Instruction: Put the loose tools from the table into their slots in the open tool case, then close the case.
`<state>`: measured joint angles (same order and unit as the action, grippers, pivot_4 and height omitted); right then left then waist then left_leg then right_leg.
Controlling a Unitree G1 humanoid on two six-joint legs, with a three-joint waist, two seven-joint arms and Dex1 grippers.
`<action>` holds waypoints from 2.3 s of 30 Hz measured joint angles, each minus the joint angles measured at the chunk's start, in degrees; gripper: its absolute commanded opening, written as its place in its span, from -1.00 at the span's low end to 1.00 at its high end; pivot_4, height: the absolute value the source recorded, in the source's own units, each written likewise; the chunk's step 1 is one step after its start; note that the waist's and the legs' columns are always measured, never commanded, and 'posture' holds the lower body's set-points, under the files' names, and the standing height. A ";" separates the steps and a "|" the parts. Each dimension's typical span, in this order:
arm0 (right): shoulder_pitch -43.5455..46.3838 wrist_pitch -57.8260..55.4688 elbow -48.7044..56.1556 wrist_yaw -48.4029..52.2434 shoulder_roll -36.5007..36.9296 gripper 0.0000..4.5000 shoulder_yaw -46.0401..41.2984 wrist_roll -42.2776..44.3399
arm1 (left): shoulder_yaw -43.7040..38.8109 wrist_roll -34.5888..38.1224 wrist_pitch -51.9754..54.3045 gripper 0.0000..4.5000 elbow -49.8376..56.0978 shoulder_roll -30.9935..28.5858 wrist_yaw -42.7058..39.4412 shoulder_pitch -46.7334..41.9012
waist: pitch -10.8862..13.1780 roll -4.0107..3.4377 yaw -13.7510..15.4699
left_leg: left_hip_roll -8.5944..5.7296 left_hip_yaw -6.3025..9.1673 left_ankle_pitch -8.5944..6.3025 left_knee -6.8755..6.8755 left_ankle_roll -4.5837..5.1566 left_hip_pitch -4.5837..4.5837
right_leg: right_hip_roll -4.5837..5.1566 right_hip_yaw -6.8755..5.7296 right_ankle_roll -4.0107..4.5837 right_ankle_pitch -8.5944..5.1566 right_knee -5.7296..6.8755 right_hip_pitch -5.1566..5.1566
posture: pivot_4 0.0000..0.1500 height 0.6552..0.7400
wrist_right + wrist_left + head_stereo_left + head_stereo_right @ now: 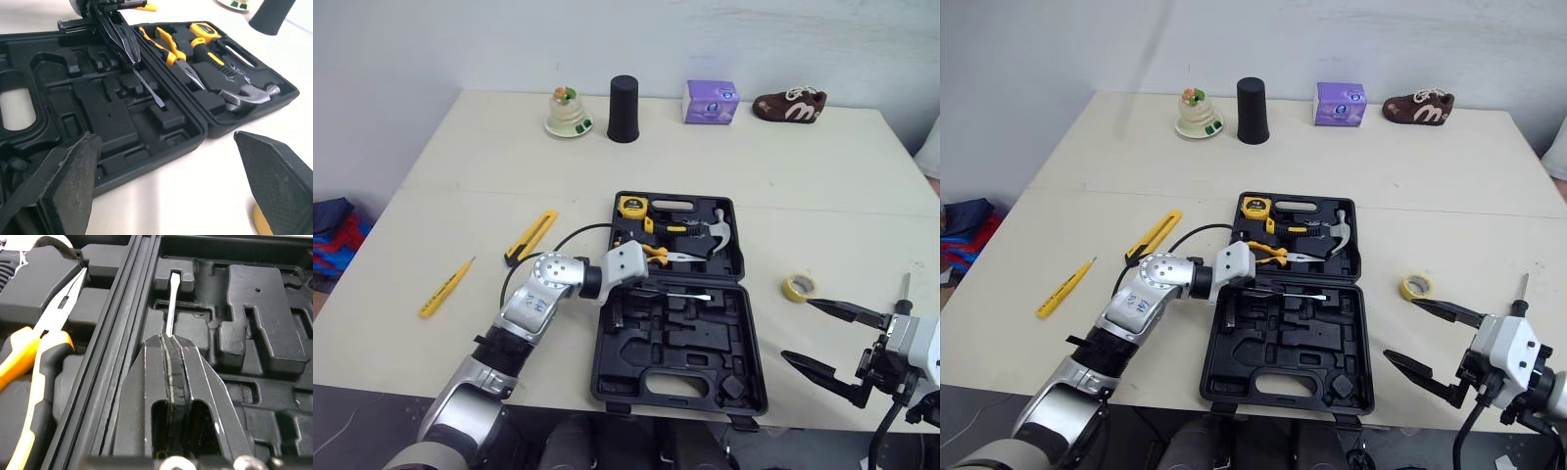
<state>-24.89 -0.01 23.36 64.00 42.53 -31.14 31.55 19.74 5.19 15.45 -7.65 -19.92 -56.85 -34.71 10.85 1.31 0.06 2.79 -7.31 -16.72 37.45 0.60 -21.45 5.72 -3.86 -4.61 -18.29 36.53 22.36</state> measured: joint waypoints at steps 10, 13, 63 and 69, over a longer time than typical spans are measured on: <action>-0.84 -0.03 1.14 -1.12 -0.53 1.00 0.32 -0.03 | 3.56 -1.58 6.00 -0.98 2.47 -0.89 2.31 0.02 | -0.74 -0.15 0.00 | 0.10 0.37 -0.18 -0.17 0.01 0.50 | 0.21 -0.35 0.01 0.00 -0.54 -0.84 | 1.00 1.00; -0.86 -0.07 1.14 -1.84 -0.99 1.00 0.70 -0.06 | 3.93 -2.21 6.00 -0.98 2.85 -0.94 3.60 0.91 | -1.33 -0.27 -0.03 | 0.11 0.37 -0.18 -0.23 0.01 0.52 | 0.23 -0.36 0.04 -0.02 -0.57 -0.86 | 1.00 1.00; -11.87 19.31 -45.58 -24.81 -7.25 1.00 -29.01 -6.97 | -58.94 17.60 -23.47 0.98 -25.16 -28.73 6.05 35.52 | -0.91 -0.73 -0.96 | -0.03 0.19 -0.54 -1.38 -0.53 0.25 | 0.78 -0.49 0.43 -0.28 -0.87 0.00 | 1.00 1.00; -12.47 4.81 -26.71 -27.44 -8.74 1.00 -23.87 -1.75 | -52.36 21.84 -15.99 0.98 -7.67 -25.04 6.08 31.87 | -0.91 -0.71 -1.54 | -0.04 0.19 -0.43 -1.39 -0.54 0.19 | 0.77 -0.53 0.41 -0.29 -0.74 0.03 | 1.00 1.00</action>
<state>-37.36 4.80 -3.35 36.56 33.79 -55.00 29.80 -32.61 27.04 -0.54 -15.32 -44.96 -50.77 -2.84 9.94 0.60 -1.48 2.76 -7.12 -17.15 36.06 0.06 -21.26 6.49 -4.39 -4.19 -18.58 35.79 22.39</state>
